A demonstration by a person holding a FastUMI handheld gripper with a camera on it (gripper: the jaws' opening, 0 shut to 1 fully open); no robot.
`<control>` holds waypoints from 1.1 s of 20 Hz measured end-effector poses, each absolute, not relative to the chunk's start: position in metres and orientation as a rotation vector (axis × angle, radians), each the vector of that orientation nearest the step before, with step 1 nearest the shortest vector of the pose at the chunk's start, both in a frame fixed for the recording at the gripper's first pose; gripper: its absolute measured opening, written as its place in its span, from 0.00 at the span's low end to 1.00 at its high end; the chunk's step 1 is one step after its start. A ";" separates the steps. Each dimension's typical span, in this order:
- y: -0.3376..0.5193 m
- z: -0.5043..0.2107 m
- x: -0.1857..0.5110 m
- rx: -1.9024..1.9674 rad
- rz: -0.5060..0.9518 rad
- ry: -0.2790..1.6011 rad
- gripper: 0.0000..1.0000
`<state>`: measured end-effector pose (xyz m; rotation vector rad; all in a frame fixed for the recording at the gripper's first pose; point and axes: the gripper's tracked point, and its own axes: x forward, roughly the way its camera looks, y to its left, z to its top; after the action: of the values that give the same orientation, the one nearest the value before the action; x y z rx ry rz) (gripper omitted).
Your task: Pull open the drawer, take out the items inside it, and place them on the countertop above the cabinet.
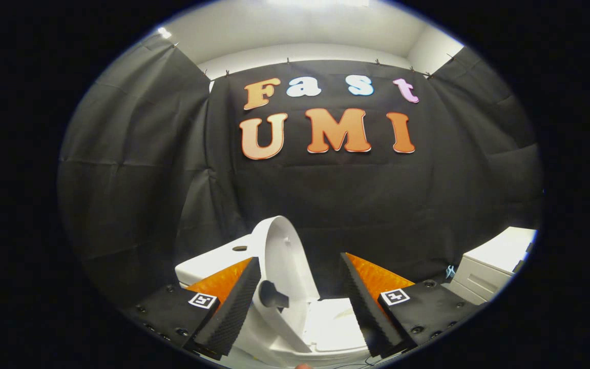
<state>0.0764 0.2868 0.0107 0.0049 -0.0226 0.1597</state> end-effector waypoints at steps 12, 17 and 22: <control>0.146 0.055 0.008 -0.013 0.025 -0.060 1.00; 0.105 0.060 -0.015 -0.023 -0.017 -0.068 1.00; 0.089 0.057 -0.024 0.002 -0.026 -0.072 1.00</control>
<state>-0.0238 0.0889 0.0569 0.0016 -0.0720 -0.0261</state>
